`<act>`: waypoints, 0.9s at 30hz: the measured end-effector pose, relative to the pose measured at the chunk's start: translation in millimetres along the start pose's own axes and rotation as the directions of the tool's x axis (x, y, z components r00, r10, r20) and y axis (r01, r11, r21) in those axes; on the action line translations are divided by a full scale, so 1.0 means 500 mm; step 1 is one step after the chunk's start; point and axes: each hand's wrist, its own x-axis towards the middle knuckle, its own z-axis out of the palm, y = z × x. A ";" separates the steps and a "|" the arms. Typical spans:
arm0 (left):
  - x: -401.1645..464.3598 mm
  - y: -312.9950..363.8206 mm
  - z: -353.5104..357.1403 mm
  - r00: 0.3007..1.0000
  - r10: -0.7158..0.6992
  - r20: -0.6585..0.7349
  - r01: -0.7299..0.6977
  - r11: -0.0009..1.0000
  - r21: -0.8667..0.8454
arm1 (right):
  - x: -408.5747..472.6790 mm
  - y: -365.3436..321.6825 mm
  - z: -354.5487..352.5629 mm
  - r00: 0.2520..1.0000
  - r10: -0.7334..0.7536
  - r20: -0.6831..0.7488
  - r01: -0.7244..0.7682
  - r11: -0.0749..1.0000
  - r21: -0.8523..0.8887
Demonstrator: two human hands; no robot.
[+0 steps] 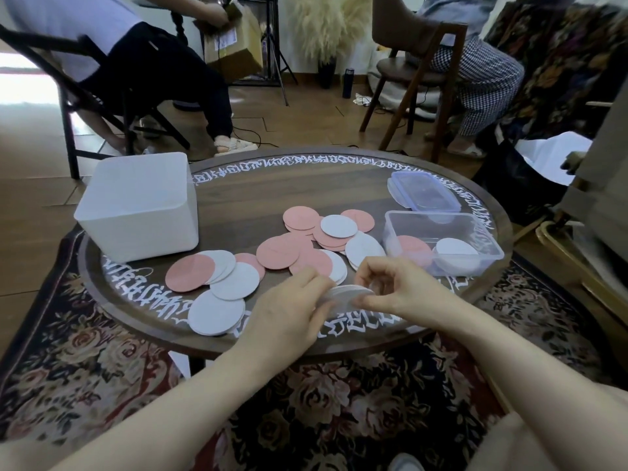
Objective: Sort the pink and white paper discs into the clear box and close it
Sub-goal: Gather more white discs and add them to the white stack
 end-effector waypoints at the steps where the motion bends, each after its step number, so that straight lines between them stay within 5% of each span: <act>1: -0.001 0.000 0.004 0.999 -0.049 0.024 0.051 0.995 -0.091 | 0.000 0.001 0.003 1.000 -0.002 0.003 0.002 1.000 -0.009; 5: -0.001 -0.003 0.017 0.995 -0.064 0.081 0.083 0.964 -0.252 | 0.001 0.001 0.009 1.000 -0.015 0.019 0.015 1.000 -0.021; 18: 0.001 -0.005 0.021 0.972 -0.220 0.085 0.236 0.926 -0.293 | -0.006 0.007 0.000 0.996 0.055 0.072 -0.060 0.996 0.060; 20: 0.004 0.000 0.015 0.933 -0.339 0.124 0.358 0.831 -0.425 | -0.004 0.002 -0.005 0.997 0.063 0.044 -0.069 0.987 0.145; 24: 0.017 0.015 -0.005 0.834 -0.494 0.243 0.490 0.464 -0.738 | -0.002 -0.016 -0.012 0.994 0.094 -0.051 -0.073 0.942 0.327; 27: 0.021 0.024 -0.012 0.801 -0.523 0.293 0.512 0.342 -0.788 | -0.006 -0.024 -0.007 0.993 0.111 -0.043 -0.084 0.909 0.407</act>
